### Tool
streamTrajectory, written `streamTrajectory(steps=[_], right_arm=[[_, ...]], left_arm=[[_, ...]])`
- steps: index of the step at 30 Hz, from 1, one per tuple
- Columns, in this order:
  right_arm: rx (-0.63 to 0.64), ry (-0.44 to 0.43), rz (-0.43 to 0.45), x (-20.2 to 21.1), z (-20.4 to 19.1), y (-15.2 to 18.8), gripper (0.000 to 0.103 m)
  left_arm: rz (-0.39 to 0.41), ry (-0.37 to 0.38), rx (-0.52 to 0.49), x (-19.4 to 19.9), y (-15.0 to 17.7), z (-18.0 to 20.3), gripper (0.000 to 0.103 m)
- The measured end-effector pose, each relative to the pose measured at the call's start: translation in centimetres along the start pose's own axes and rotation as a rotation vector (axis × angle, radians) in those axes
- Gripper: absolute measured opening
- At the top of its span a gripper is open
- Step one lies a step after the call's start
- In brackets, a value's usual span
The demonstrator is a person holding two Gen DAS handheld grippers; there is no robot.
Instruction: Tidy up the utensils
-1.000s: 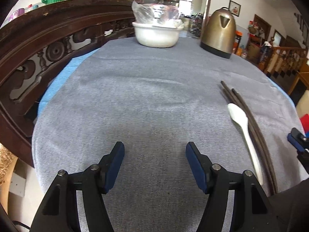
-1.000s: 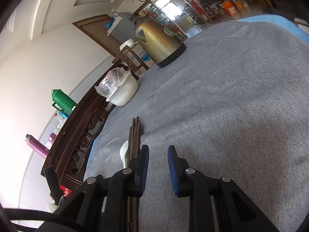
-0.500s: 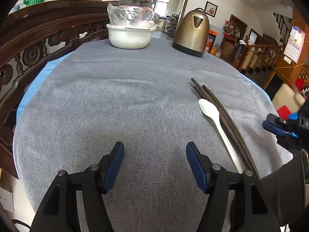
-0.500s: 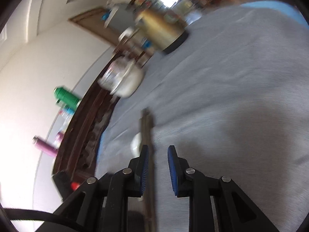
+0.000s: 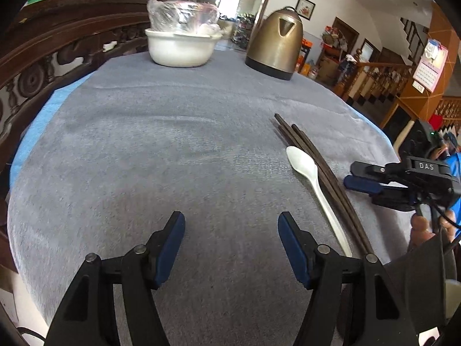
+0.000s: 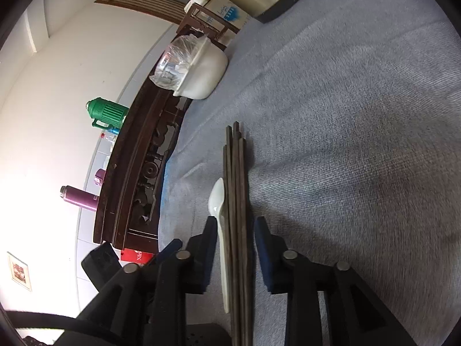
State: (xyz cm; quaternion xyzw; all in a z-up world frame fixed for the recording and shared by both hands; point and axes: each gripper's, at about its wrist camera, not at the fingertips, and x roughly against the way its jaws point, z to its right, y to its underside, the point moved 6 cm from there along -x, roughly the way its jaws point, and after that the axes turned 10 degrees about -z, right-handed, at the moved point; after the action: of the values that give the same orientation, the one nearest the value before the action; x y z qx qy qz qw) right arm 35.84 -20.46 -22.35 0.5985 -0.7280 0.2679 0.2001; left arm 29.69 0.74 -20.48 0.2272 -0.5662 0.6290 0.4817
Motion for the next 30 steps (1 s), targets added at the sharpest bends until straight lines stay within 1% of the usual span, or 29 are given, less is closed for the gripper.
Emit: streamTrajectory(steps=[4,8,10,11,12,13,14,16,19,22,24,26,27,30], right_arm=[[0.005,-0.019,-0.040,-0.8,0.0,-0.4,0.032],[0.040,0.013,-0.081,-1.7,-0.5,-0.8,0.031],[0.061,0.030,-0.101,-2.3,-0.8,-1.0,0.030],[0.071,0.038,-0.105,-2.5,-1.0,-1.0,0.027],[0.081,0.048,-0.105,-2.7,-1.1,-1.0,0.020],[0.086,0.051,-0.105,-2.8,-1.0,-0.9,0.017],[0.088,0.043,-0.101,-2.8,-1.0,-0.8,0.013],[0.091,0.040,-0.077,-2.5,-0.9,-0.6,0.009],[0.072,0.021,-0.040,-1.6,-0.5,-0.5,0.009],[0.049,0.009,-0.007,-0.5,0.1,-0.4,0.008],[0.034,0.008,0.004,0.1,0.5,-0.4,0.008],[0.020,-0.006,-0.016,0.3,0.7,-0.3,0.008],[0.018,-0.013,-0.022,0.4,0.6,-0.3,0.011],[-0.009,-0.014,-0.036,0.3,0.8,-0.4,0.012]], left_arm=[[-0.020,0.041,-0.017,-0.3,-1.7,1.1,0.068],[-0.036,0.040,-0.073,-0.7,-3.1,2.7,0.068],[-0.050,0.053,-0.095,-1.0,-3.5,3.5,0.067],[-0.058,0.060,-0.102,-1.1,-3.6,3.8,0.067],[-0.070,0.072,-0.111,-1.2,-3.7,4.1,0.064],[-0.079,0.081,-0.116,-1.4,-3.8,4.3,0.060],[-0.094,0.089,-0.119,-1.6,-3.9,4.5,0.059],[-0.122,0.107,-0.122,-2.0,-3.9,4.6,0.051],[-0.159,0.137,-0.121,-2.8,-4.1,4.9,0.046],[-0.197,0.189,-0.115,-3.7,-4.4,5.6,0.046],[-0.225,0.203,-0.108,-4.3,-4.6,6.0,0.046],[-0.237,0.223,-0.096,-4.6,-4.7,6.2,0.046],[-0.241,0.232,-0.089,-4.7,-4.8,6.3,0.046],[-0.250,0.239,-0.070,-5.3,-5.5,6.5,0.046]])
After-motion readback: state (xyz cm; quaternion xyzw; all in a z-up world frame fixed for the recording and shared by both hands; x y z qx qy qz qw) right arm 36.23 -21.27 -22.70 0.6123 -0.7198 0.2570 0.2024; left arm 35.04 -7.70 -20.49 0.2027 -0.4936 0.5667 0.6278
